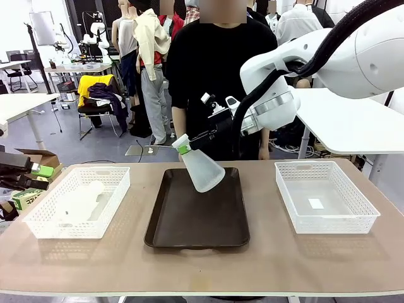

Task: Prepare the laboratory tools.
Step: Place the picked Big flask upright in the Handle tray as instructed by the person.

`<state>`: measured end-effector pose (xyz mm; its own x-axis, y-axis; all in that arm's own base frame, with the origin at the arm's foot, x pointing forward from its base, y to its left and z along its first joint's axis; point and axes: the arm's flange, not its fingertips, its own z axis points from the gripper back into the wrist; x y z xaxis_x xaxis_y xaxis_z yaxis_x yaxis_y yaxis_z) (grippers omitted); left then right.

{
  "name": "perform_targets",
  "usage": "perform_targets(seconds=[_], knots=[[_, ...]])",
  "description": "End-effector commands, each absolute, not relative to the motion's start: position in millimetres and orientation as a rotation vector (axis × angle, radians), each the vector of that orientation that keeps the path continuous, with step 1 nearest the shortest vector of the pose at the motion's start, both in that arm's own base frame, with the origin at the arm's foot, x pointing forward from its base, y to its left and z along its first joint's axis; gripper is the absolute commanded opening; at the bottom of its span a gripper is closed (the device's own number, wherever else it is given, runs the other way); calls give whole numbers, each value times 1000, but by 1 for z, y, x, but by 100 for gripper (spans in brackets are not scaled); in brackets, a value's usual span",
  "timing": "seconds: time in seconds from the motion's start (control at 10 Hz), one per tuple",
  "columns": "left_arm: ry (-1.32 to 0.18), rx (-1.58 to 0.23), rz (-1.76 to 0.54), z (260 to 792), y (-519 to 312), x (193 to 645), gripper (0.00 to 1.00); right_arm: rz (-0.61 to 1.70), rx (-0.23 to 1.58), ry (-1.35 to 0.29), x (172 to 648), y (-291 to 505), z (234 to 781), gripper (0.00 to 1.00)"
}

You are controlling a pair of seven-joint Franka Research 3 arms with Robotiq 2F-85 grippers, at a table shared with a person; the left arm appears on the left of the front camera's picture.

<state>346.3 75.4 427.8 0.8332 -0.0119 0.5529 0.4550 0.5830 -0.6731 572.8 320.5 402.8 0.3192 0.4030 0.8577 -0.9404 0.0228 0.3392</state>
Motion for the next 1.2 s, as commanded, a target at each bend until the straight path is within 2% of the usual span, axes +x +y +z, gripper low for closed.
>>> perform_targets(seconds=[0.0,0.1,0.3,0.5,0.7,1.1], knots=[[-560,-934,-303,426,77,347,100,1157,1082,-638,573,321,403,0],[-560,-934,-303,426,77,347,100,1333,1287,-551,564,335,400,0],[-560,-934,-303,426,77,347,100,1406,1442,-598,576,332,373,0],[-560,-934,-303,426,77,347,100,1456,1502,-604,584,333,360,0],[-560,-934,-303,426,77,347,100,1468,1581,-712,601,326,349,0],[-560,-934,-303,426,77,347,100,1473,1592,-1063,629,313,327,0]])
